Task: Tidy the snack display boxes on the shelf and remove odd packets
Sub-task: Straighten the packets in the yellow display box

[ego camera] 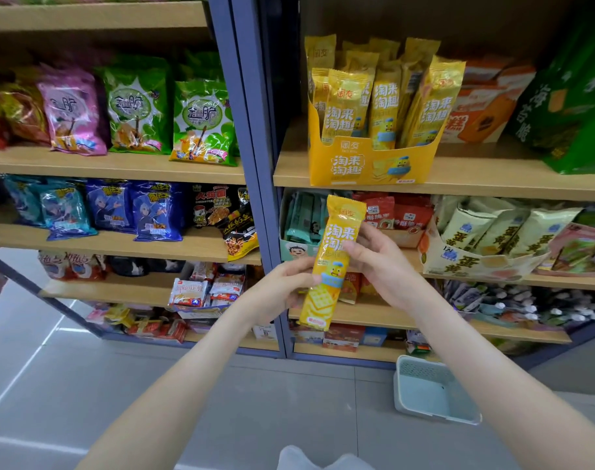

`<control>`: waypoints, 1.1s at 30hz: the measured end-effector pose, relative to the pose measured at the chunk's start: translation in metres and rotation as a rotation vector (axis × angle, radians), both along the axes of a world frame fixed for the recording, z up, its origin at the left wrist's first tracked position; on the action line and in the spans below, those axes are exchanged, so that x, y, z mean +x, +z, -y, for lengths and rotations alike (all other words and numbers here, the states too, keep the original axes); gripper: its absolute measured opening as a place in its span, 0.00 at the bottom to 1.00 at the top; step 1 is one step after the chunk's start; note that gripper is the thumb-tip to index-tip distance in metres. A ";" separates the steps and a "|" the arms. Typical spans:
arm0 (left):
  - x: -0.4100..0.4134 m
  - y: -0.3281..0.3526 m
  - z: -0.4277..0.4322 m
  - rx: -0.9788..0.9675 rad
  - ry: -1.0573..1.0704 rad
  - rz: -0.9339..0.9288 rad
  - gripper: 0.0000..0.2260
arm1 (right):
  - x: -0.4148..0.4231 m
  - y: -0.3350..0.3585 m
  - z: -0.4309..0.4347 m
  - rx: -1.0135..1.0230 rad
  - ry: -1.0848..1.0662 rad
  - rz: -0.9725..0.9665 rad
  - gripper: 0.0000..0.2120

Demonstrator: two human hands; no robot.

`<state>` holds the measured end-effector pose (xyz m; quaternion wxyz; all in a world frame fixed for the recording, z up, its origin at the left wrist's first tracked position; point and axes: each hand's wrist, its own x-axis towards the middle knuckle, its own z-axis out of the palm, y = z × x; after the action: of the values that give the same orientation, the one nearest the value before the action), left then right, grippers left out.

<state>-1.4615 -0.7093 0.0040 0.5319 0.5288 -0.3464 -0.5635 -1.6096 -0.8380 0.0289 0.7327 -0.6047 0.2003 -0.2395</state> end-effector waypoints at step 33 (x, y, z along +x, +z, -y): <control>-0.019 0.098 0.083 -0.636 0.595 1.506 0.22 | -0.044 0.112 0.056 -0.582 -0.415 0.239 0.14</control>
<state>-1.4807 -0.7926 0.1017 0.4091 0.6557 -0.5944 0.2221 -1.6535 -0.8939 0.1414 0.4842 -0.7019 0.1553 -0.4987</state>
